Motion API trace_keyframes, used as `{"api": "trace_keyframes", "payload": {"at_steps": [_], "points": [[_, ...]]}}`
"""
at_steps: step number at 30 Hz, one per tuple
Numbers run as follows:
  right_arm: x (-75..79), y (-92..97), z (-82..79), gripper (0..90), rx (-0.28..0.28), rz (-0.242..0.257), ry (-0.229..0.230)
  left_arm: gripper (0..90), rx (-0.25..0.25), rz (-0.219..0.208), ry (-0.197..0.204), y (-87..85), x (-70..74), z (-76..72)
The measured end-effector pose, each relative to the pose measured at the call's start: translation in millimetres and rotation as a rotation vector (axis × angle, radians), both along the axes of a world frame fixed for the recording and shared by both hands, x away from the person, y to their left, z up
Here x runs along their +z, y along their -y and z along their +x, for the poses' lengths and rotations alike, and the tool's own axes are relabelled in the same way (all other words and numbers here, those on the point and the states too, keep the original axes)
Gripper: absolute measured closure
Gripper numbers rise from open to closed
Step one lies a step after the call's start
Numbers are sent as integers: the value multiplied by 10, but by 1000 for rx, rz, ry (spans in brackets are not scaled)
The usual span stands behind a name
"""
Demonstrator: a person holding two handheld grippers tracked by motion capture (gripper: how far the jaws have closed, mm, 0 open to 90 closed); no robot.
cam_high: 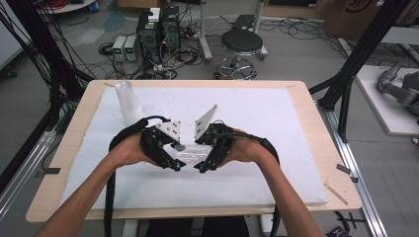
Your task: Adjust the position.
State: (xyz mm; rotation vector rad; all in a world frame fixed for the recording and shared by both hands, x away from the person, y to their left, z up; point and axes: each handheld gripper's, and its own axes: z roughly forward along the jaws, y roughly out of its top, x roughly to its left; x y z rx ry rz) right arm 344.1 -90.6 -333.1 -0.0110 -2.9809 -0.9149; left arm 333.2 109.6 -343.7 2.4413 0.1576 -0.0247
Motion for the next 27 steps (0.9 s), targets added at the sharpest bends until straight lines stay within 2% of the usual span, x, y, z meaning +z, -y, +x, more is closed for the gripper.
{"api": "trace_keyframes", "payload": {"at_steps": [4,7,10,11,12,13,14,16,17,18,19,20,21,22,23,24,26,27], "points": [[35,33,14,157,-12,28,-3,416,7,-27,-9,-14,-79,10],[79,72,32,157,-17,73,8,417,26,-42,-3,-26,-155,15],[120,119,41,157,-28,121,10,417,42,-97,-13,-58,-209,10],[120,119,41,157,-28,121,10,417,42,-97,-13,-58,-209,10],[142,162,38,157,-33,162,17,417,48,-136,-9,-88,-244,0],[150,188,34,156,-34,186,11,417,48,-136,-9,-88,-244,0],[155,214,34,156,-39,211,15,417,53,-173,2,-126,-282,-12],[154,265,28,156,-54,245,27,417,53,-213,8,-174,-314,-16],[152,289,21,156,-64,260,32,417,64,-236,1,-196,-332,-23],[152,311,18,156,-70,275,39,417,67,-244,10,-223,-341,-23],[151,334,11,156,-77,296,47,417,79,-272,14,-244,-361,-30],[152,359,7,156,-84,325,50,417,79,-272,14,-244,-361,-30],[152,388,1,156,-91,360,47,417,88,-317,12,-290,-394,-34],[149,416,0,156,-93,398,47,418,93,-337,10,-303,-411,-40],[149,416,0,156,-93,398,47,418,93,-337,10,-303,-411,-40],[146,469,-11,156,-108,451,55,418,98,-356,10,-314,-428,-50],[137,521,-21,156,-120,507,56,417,108,-393,13,-356,-479,-68],[129,544,-23,156,-120,530,54,418,108,-393,13,-356,-479,-68]]}}
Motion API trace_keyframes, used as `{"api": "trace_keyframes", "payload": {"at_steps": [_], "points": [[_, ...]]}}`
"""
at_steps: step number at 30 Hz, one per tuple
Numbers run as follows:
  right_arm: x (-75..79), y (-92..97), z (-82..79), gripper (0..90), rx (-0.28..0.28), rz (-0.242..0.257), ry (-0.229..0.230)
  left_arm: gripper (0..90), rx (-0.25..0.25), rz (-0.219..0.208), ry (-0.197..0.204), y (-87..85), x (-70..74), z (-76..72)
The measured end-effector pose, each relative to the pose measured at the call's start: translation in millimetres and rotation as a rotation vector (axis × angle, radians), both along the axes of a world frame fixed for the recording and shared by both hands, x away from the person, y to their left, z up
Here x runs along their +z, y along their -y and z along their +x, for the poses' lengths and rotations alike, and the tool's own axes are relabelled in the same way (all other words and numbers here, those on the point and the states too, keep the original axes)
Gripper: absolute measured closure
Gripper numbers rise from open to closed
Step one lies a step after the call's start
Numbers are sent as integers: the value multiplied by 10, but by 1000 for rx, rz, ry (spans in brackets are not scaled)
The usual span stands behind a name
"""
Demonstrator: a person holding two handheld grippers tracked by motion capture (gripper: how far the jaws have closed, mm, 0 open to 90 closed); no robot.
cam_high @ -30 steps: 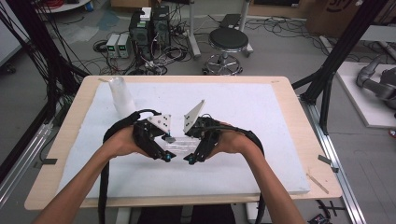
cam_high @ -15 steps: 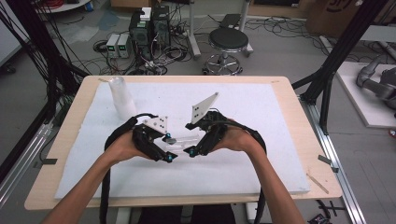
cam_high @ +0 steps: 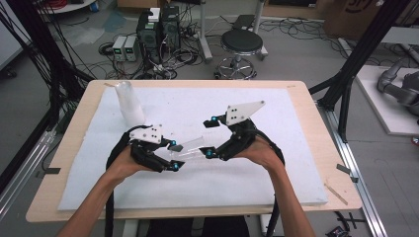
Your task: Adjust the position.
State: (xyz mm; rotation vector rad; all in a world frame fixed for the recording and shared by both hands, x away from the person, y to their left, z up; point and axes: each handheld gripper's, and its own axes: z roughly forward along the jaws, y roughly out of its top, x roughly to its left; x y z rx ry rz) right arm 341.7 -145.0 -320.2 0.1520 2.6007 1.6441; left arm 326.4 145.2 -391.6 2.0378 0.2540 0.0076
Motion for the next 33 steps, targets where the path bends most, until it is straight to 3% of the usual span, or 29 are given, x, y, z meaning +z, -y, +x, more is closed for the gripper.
{"api": "trace_keyframes", "payload": {"at_steps": [1,2,4,13,19,33], "points": [[-8,21,-6,156,-5,14,3,418,9,-34,-4,-37,-39,-9],[-8,21,-6,156,-5,14,3,418,9,-34,-4,-37,-39,-9],[-40,72,-18,156,-13,38,5,418,22,-97,-12,-95,-89,-16],[-149,194,-35,156,-34,129,-12,419,39,-261,5,-234,-176,-28],[-241,231,-50,156,-38,183,-18,420,33,-288,10,-236,-171,-26],[-349,206,-53,156,-11,249,-36,420,19,-356,24,-160,-140,-40]]}}
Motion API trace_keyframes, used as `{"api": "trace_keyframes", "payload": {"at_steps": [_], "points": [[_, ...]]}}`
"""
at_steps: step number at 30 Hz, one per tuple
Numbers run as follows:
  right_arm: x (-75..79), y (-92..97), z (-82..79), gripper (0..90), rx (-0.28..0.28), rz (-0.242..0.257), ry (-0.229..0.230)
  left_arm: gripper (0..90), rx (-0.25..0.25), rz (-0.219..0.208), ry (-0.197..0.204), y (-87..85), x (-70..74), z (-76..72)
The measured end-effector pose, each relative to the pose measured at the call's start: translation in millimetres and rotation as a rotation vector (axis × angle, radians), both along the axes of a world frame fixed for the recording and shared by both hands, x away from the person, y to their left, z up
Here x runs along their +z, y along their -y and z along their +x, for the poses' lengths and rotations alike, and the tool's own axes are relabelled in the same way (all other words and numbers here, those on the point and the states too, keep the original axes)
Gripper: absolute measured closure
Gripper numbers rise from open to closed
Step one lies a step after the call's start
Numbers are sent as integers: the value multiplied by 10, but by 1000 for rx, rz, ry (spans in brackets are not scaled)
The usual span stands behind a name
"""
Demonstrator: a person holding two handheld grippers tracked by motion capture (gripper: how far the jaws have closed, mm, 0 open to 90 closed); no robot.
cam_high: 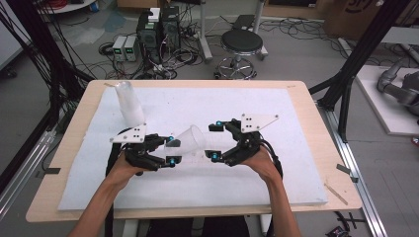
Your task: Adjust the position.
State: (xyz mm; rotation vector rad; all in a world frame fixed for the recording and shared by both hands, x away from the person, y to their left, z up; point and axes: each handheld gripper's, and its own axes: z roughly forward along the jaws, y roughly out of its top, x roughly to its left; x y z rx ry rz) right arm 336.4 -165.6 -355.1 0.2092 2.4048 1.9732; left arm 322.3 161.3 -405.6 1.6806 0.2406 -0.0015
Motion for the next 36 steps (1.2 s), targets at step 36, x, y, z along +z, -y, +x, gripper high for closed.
{"api": "trace_keyframes", "payload": {"at_steps": [36], "points": [[-102,-273,49,156,76,7,-33,420,-42,-7,46,149,103,-19]]}}
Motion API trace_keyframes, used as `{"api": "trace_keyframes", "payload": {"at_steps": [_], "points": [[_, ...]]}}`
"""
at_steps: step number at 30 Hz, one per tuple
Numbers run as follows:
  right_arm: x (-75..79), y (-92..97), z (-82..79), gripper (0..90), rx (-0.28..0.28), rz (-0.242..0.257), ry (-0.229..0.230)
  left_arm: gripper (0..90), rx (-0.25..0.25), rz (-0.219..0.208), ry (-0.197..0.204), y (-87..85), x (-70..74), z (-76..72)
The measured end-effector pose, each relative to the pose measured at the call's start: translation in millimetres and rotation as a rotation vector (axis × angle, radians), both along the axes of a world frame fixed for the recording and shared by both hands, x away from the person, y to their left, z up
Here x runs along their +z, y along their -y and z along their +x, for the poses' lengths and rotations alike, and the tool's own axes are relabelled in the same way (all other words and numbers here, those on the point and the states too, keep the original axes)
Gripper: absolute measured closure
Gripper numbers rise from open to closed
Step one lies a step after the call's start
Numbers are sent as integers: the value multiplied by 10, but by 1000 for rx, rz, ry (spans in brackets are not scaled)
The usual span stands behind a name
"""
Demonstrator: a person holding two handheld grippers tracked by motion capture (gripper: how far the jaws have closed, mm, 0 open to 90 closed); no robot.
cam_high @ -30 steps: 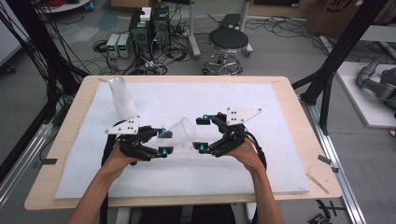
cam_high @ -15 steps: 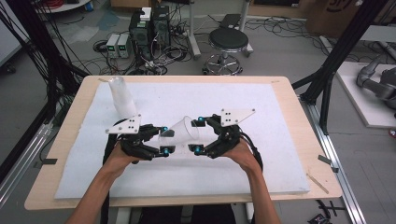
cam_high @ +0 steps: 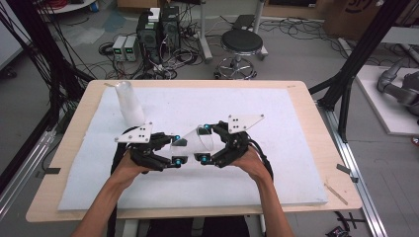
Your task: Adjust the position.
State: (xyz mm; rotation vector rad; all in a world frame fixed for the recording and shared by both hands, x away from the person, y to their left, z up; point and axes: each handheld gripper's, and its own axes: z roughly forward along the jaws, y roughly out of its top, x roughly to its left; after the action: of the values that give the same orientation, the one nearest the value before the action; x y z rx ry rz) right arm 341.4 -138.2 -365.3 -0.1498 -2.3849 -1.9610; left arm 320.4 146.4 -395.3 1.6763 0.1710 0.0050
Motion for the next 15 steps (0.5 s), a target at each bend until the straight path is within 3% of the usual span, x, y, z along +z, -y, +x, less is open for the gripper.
{"api": "trace_keyframes", "payload": {"at_steps": [15], "points": [[3,-17,14,159,45,48,-19,419,-19,5,-3,39,-8,-8]]}}
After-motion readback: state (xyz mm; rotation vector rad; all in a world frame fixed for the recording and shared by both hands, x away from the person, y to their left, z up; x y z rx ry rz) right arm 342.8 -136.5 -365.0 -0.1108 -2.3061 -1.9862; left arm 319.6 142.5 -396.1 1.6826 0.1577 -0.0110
